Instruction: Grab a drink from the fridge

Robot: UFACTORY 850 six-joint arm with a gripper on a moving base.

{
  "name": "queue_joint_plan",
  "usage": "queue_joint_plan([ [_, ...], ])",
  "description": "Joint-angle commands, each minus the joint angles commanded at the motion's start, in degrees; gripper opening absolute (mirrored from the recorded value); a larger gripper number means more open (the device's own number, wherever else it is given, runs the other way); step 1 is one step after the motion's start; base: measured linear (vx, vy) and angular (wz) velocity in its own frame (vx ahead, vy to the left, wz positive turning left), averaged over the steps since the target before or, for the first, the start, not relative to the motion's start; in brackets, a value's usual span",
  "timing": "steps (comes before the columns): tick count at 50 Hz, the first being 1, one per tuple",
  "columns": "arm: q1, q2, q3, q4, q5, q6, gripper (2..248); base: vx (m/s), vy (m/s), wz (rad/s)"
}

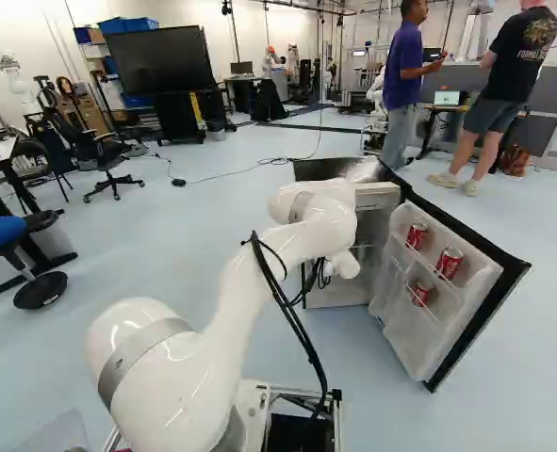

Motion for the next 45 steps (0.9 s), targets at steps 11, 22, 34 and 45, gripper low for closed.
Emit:
queue_joint_plan([
  [11,-0.64,3.1,5.53,0.0,0.0,0.0,84,0.0,0.0,0.0],
  [22,-1.31,7.26,11.71,0.0,0.0,0.0,84,0.0,0.0,0.0],
  [34,-2.08,12.06,18.34,0.0,0.0,0.0,84,0.0,0.0,0.0],
  [45,-2.84,16.31,24.04,0.0,0.0,0.0,84,0.0,0.0,0.0],
])
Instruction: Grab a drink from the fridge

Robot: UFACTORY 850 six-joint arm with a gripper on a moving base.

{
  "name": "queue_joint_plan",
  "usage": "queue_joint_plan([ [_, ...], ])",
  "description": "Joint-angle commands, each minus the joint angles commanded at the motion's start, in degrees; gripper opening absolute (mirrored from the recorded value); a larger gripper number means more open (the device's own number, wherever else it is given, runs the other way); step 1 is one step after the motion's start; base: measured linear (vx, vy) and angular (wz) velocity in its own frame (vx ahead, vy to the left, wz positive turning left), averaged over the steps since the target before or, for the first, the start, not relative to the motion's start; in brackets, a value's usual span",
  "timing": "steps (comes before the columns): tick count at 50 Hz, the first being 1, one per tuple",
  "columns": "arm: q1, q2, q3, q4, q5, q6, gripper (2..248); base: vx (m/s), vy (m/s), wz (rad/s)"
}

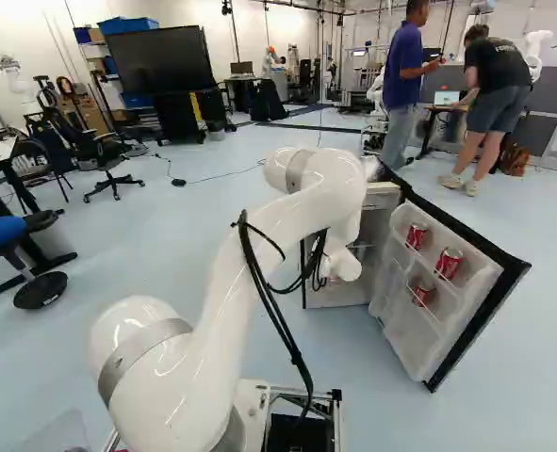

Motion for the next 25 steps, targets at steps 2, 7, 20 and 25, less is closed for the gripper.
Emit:
queue_joint_plan([
  [2,-0.14,0.76,1.0,0.0,0.0,0.0,84,0.0,0.0,0.0],
  [7,-0.5,2.63,3.46,0.0,0.0,0.0,84,0.0,0.0,0.0],
  [20,-1.49,7.42,9.6,0.0,0.0,0.0,84,0.0,0.0,0.0],
  [25,-1.93,9.23,11.86,0.0,0.0,0.0,84,0.0,0.0,0.0],
])
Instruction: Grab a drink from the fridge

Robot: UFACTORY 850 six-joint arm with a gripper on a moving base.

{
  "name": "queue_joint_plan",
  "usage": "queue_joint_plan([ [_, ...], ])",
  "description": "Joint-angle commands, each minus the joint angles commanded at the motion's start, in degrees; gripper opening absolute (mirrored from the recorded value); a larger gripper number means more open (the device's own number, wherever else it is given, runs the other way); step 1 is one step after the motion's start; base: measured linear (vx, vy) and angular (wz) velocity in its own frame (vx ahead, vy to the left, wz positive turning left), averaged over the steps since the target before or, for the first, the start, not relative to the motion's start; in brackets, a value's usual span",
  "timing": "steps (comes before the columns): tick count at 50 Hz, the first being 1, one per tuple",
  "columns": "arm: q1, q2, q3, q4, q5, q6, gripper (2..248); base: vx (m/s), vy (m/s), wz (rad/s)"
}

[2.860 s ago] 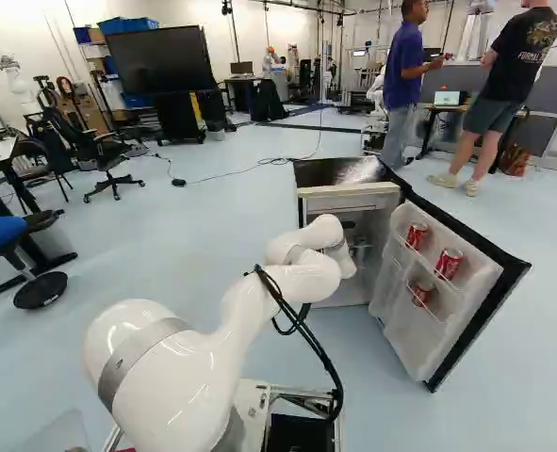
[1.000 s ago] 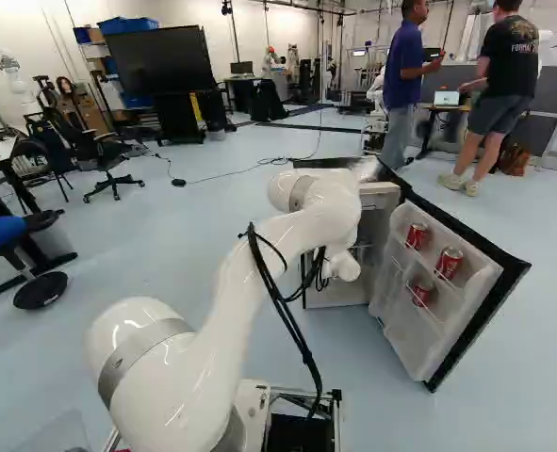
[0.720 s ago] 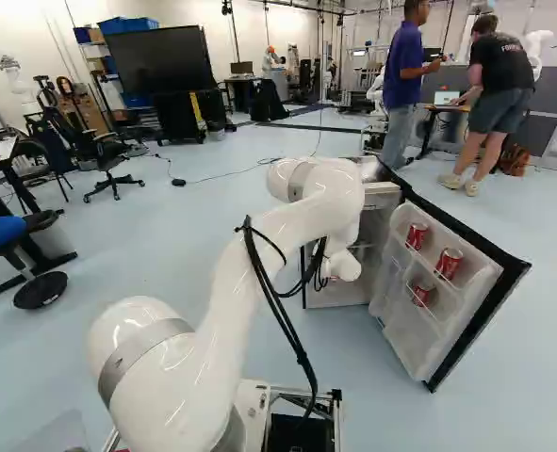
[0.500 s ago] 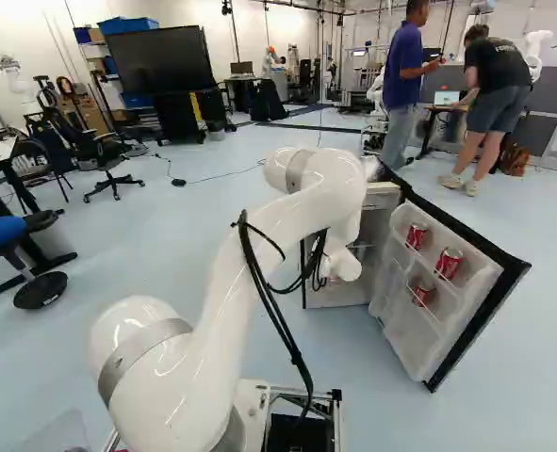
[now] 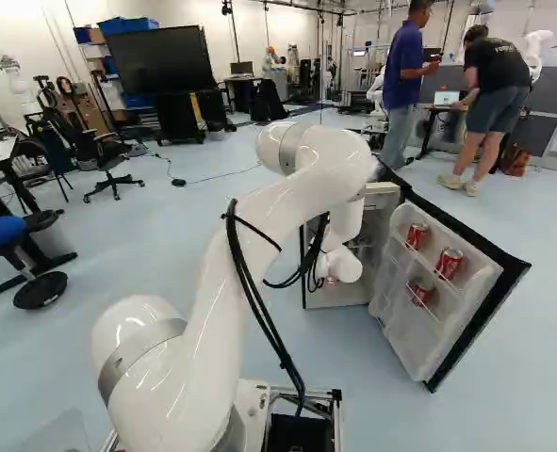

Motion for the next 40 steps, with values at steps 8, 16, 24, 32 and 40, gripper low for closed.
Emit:
queue_joint_plan([
  [8,-0.76,2.87,3.5,0.0,0.0,0.0,84,0.0,0.0,0.0],
  [16,-1.56,5.71,6.91,0.0,0.0,0.0,84,0.0,0.0,0.0],
  [24,-2.39,8.57,10.23,0.0,0.0,0.0,84,0.0,0.0,0.0],
  [32,-3.27,11.42,13.47,0.0,0.0,0.0,84,0.0,0.0,0.0],
  [40,-4.28,14.25,16.57,0.0,0.0,0.0,84,0.0,0.0,0.0],
])
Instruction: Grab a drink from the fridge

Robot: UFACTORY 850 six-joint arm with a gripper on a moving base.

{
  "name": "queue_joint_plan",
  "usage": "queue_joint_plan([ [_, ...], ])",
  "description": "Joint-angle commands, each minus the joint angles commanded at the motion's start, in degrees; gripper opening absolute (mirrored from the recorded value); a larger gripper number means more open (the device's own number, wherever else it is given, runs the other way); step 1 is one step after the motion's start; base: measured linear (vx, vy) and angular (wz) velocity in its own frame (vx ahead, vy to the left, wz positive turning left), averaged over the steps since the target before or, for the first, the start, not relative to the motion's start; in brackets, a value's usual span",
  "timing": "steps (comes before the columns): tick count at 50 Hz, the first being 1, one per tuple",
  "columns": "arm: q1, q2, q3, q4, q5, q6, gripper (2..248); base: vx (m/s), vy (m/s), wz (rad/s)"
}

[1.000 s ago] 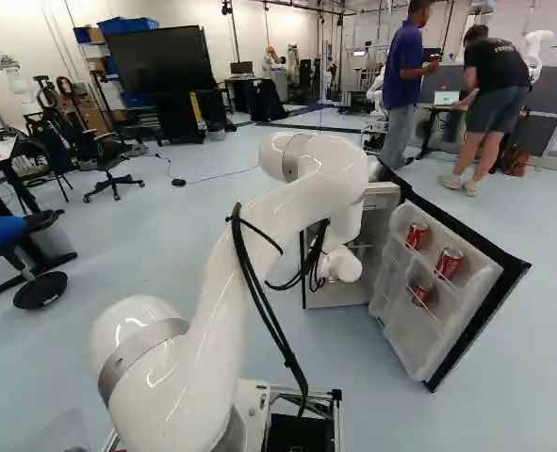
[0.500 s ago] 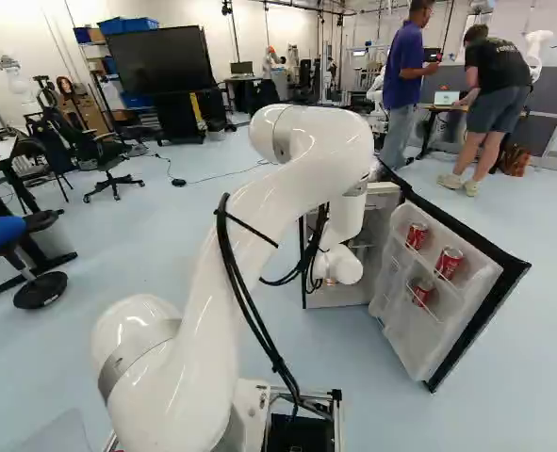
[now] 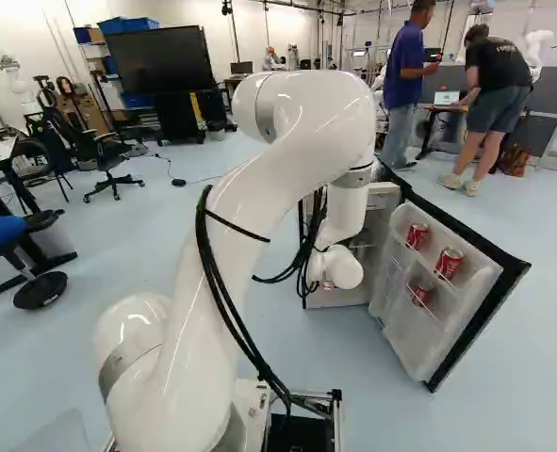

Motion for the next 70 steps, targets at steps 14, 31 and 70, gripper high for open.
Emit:
queue_joint_plan([
  [14,-1.61,4.38,4.19,0.0,0.0,0.0,84,0.0,0.0,0.0],
  [31,-1.75,7.83,5.88,0.0,0.0,0.0,84,0.0,0.0,0.0],
  [70,-1.71,15.12,8.47,0.0,0.0,0.0,84,0.0,0.0,0.0],
])
